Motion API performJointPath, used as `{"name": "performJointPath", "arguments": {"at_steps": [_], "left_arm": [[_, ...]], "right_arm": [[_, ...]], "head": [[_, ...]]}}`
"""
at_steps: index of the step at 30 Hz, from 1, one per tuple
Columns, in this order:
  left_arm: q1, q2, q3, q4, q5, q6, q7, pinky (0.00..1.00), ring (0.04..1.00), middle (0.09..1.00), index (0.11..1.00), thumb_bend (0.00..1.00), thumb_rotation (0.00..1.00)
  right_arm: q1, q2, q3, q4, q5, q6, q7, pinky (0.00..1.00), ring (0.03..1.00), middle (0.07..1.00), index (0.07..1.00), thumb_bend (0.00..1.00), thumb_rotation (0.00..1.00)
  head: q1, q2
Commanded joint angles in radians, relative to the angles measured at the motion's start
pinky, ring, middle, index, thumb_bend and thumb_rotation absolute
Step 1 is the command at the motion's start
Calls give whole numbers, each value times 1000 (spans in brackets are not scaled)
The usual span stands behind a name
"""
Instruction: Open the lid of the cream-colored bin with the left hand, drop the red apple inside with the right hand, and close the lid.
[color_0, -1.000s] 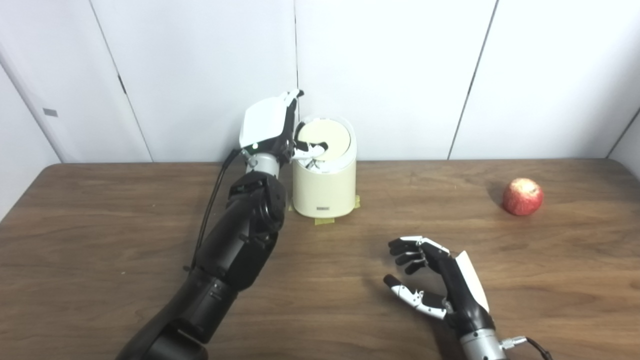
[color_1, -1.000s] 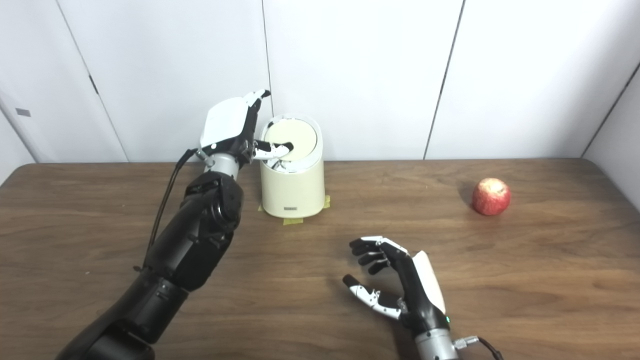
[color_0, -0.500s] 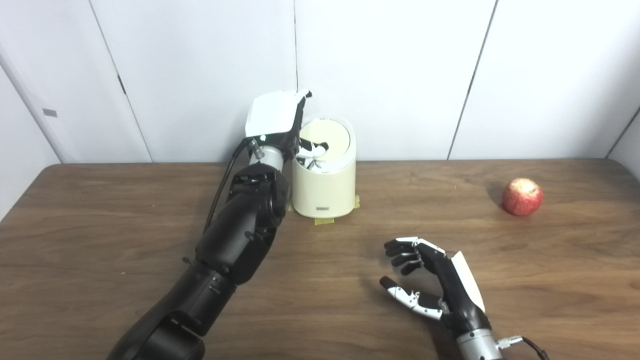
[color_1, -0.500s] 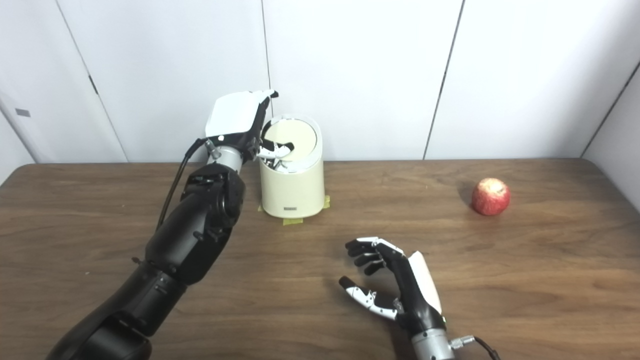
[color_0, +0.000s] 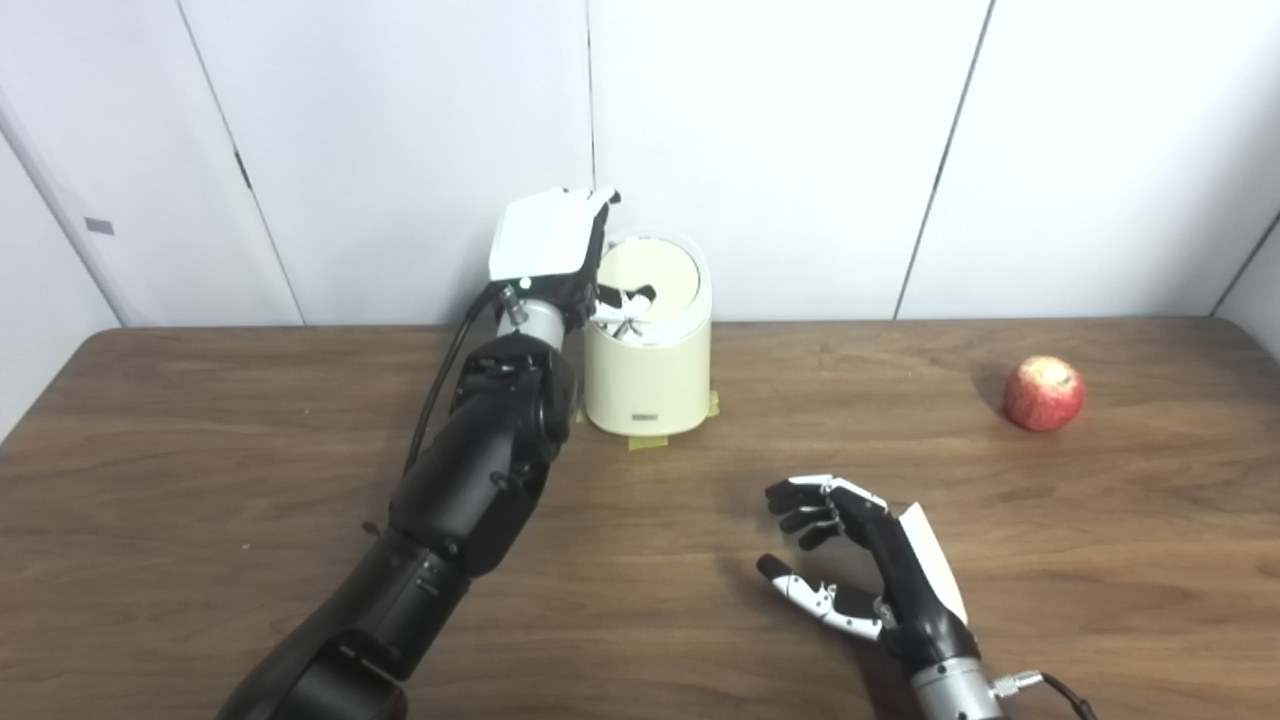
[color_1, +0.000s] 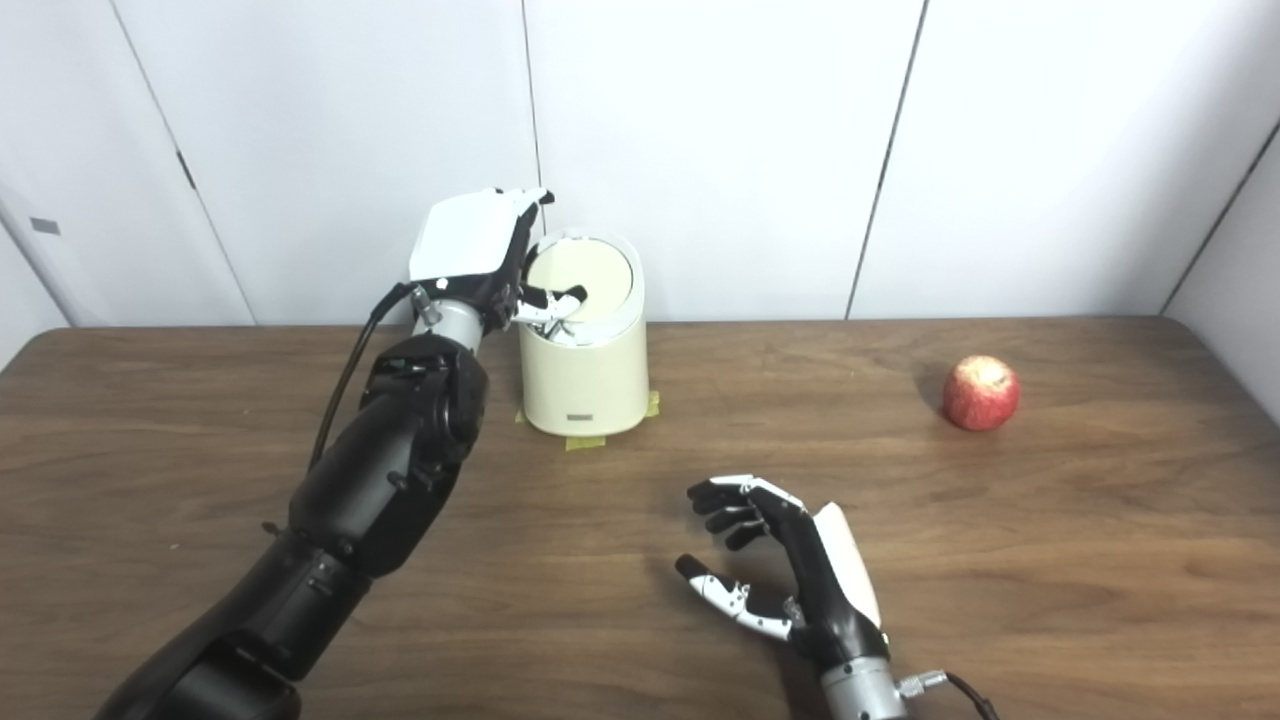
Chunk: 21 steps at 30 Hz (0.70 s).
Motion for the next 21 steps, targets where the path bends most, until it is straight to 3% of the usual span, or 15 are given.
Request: {"name": "performJointPath", "arguments": {"at_steps": [1, 2, 4, 6, 8, 10, 11, 16, 21], "left_arm": [[-4, 25, -5, 29, 6, 8, -8, 913, 948, 915, 903, 653, 0], [-2, 22, 4, 29, -5, 8, 1, 920, 945, 914, 904, 656, 0], [2, 13, 24, 30, -29, 6, 33, 937, 939, 917, 902, 764, 0], [5, 6, 38, 33, -51, 3, 69, 939, 935, 924, 898, 712, 161], [7, -4, 62, 32, -85, -3, 106, 946, 946, 937, 918, 558, 553], [6, -10, 83, 23, -115, -7, 133, 951, 949, 940, 926, 494, 891], [5, -11, 90, 18, -126, -6, 143, 952, 951, 942, 926, 484, 945], [4, -20, 129, -24, -169, 2, 177, 959, 973, 963, 939, 510, 999], [33, -10, 158, -136, -214, -17, 184, 931, 959, 949, 920, 566, 1000]], "right_arm": [[-19, 16, -1, -15, 5, -19, -6, 510, 602, 641, 635, 277, 103], [-19, 16, -2, -16, 4, -16, -6, 510, 602, 641, 635, 277, 103], [-20, 14, -2, -16, 1, -16, -6, 509, 601, 638, 636, 278, 126], [-20, 11, -1, -16, -4, -16, -5, 508, 601, 639, 636, 274, 127], [-20, 10, 0, -18, -5, -15, -3, 510, 602, 640, 637, 270, 128], [-20, 13, -2, -17, -2, -17, -6, 506, 598, 638, 635, 274, 123], [-20, 14, -3, -16, 1, -17, -6, 507, 599, 637, 635, 275, 121], [-19, 13, -3, -14, 11, -15, 0, 511, 605, 643, 639, 270, 113], [-21, 12, -1, -17, -2, -9, -2, 508, 603, 642, 640, 266, 124]], "head": [[0, 1], [0, 1], [-1, 0], [-1, 0], [0, 0], [1, 0], [1, 0], [2, -1], [0, 0]]}}
